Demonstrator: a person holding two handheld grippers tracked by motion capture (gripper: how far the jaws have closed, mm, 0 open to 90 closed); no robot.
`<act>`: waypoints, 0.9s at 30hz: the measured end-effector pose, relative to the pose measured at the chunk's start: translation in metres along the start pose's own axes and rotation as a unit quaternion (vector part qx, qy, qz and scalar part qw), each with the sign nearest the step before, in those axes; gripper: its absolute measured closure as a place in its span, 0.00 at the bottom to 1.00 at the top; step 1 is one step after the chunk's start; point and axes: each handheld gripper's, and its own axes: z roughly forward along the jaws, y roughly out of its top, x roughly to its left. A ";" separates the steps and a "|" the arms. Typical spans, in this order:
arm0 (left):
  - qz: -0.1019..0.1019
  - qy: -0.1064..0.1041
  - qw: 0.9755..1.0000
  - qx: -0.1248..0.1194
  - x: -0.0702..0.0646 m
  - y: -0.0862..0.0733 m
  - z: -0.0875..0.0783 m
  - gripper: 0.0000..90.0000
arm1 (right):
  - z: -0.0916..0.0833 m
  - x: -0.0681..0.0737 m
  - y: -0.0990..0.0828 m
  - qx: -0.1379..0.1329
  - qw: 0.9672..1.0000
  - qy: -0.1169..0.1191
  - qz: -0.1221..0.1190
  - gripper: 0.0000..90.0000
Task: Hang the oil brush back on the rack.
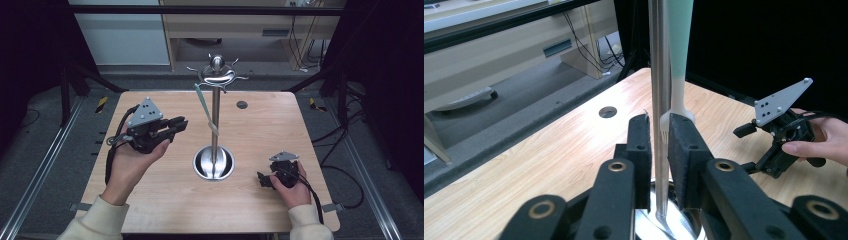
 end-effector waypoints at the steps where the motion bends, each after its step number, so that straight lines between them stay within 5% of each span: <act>1: 0.001 0.002 1.000 -0.002 0.000 0.000 -0.001 0.86 | 0.000 0.000 0.000 0.000 1.000 0.000 0.000 0.09; 9: 0.004 0.016 1.000 -0.005 -0.003 -0.007 -0.013 0.69 | 0.000 0.000 0.000 0.001 1.000 0.000 -0.001 0.09; 20: -0.007 0.008 1.000 -0.004 -0.007 -0.026 -0.021 0.18 | 0.000 0.000 0.000 0.000 1.000 -0.001 0.000 0.09; 27: 0.002 0.001 1.000 0.009 -0.013 -0.043 -0.025 0.09 | -0.001 0.000 0.000 0.000 1.000 -0.002 -0.001 0.09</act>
